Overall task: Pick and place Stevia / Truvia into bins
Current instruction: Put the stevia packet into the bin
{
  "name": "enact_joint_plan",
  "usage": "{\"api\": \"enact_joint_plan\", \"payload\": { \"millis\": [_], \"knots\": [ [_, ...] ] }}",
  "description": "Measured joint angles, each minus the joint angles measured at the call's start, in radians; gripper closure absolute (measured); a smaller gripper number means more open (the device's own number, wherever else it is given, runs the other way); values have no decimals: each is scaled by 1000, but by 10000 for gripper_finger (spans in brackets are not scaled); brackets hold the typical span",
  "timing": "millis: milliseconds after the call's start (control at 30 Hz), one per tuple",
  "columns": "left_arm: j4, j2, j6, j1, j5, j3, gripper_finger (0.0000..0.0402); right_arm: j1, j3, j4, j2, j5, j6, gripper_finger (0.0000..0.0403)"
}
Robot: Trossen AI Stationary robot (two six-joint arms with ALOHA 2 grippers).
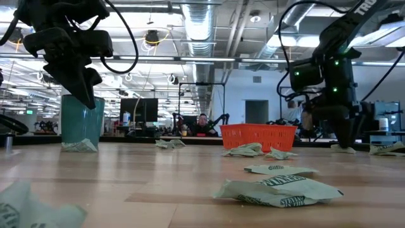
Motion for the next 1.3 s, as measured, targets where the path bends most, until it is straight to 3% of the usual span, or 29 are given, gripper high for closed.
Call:
{"api": "enact_joint_plan", "payload": {
  "millis": [233, 400, 833, 1033, 1300],
  "knots": [
    [0, 0, 0, 0, 0, 0, 248, 0, 3, 8, 62, 3, -3, 208],
    [0, 0, 0, 0, 1, 0, 248, 1, 3, 20, 76, 1, -12, 224],
    [0, 0, -13, 0, 1, 0, 248, 0, -2, 41, 48, 11, -11, 391],
    [0, 0, -14, 0, 1, 0, 248, 32, 29, -45, 48, 2, -7, 383],
    [0, 0, -14, 0, 1, 0, 248, 181, 196, -115, 46, 3, 19, 390]
  ]
}}
